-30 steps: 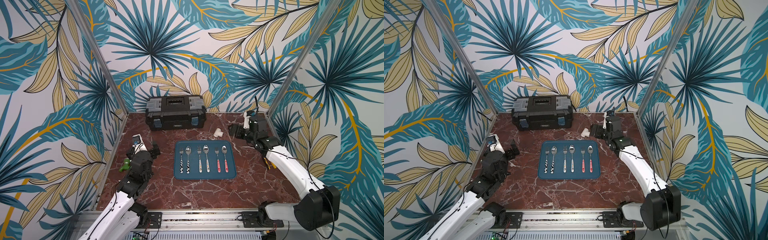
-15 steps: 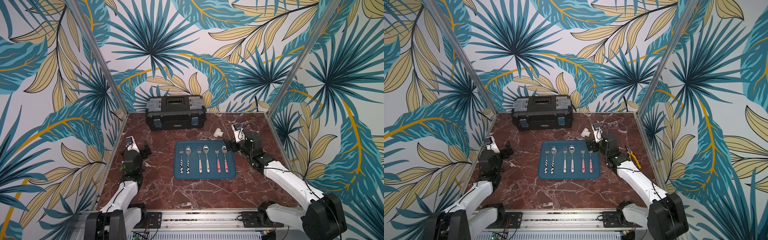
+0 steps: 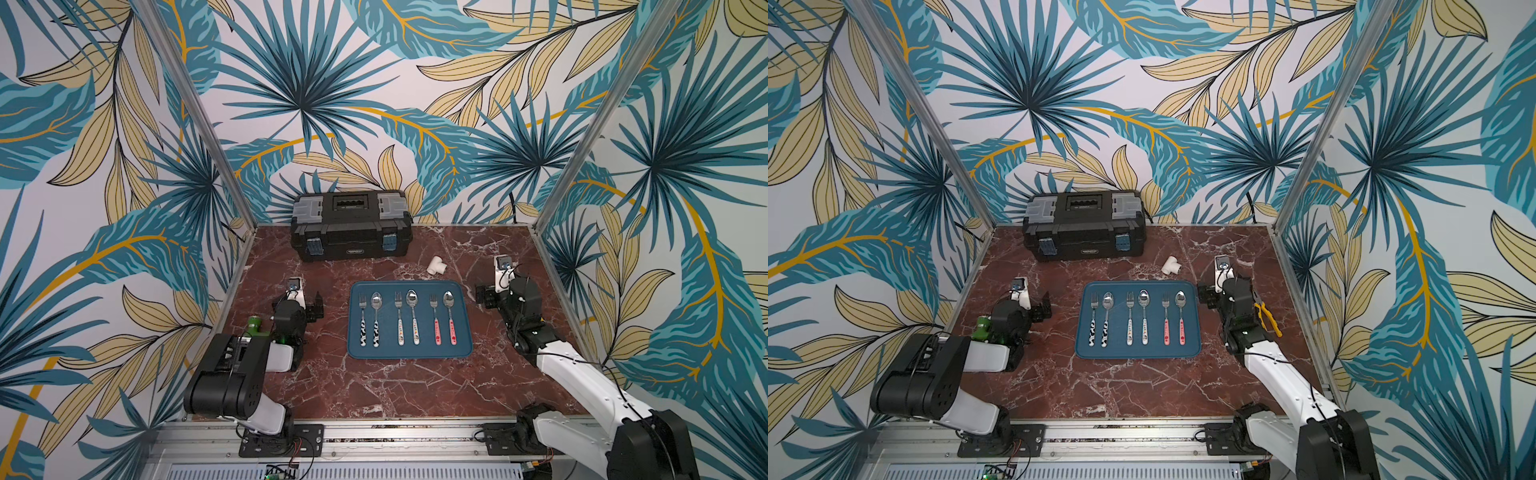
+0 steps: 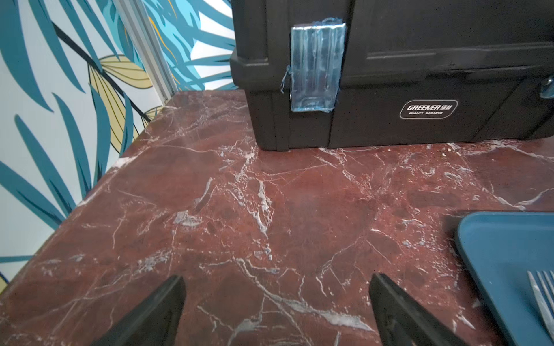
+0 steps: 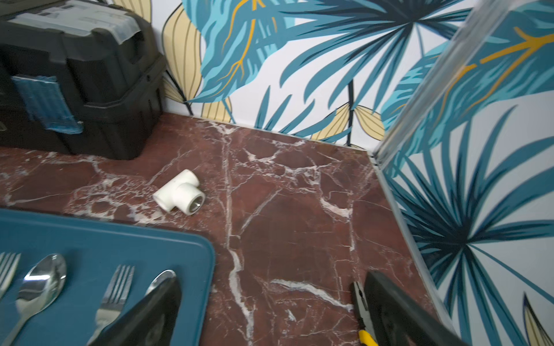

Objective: Set the spoon and fork side by side
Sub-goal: Reset both arms

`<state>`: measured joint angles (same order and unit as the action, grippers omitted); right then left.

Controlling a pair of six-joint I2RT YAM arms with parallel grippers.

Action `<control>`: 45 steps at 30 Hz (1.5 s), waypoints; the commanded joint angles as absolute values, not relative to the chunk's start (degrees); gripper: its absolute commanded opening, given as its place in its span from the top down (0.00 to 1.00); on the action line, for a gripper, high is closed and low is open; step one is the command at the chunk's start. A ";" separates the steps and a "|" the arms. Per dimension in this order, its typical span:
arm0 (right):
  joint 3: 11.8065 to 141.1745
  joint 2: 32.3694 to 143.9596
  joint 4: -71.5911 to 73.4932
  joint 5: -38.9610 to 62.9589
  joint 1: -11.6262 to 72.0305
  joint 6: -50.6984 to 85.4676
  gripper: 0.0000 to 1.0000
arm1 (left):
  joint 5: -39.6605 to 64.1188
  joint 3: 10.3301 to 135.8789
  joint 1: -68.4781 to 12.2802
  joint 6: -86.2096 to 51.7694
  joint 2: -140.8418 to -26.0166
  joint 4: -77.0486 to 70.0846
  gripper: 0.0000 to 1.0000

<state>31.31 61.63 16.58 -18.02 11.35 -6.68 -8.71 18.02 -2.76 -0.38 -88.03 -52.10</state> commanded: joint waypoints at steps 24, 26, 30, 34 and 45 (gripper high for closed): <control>28.42 85.06 38.79 -9.85 1.76 1.96 0.01 | -6.50 23.73 -3.47 3.82 -87.06 -46.14 0.00; 27.68 84.95 39.95 -9.85 1.80 1.99 0.01 | -6.50 23.73 -3.43 3.77 -87.01 -46.12 0.00; 18.63 86.61 58.12 -6.64 1.89 0.12 0.00 | -6.50 23.73 -3.44 3.85 -87.01 -46.19 0.00; 21.73 86.65 52.01 -1.33 1.95 -1.77 0.01 | -6.50 23.73 -3.44 3.86 -87.02 -46.15 0.00; 21.89 86.23 51.46 -1.71 1.94 -1.53 0.00 | -6.50 23.77 -3.44 3.86 -87.03 -46.22 0.00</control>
<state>21.54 86.61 50.72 -2.46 1.87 -1.06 -6.98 21.69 -3.33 3.25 -87.85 -46.76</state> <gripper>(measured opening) 0.994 0.999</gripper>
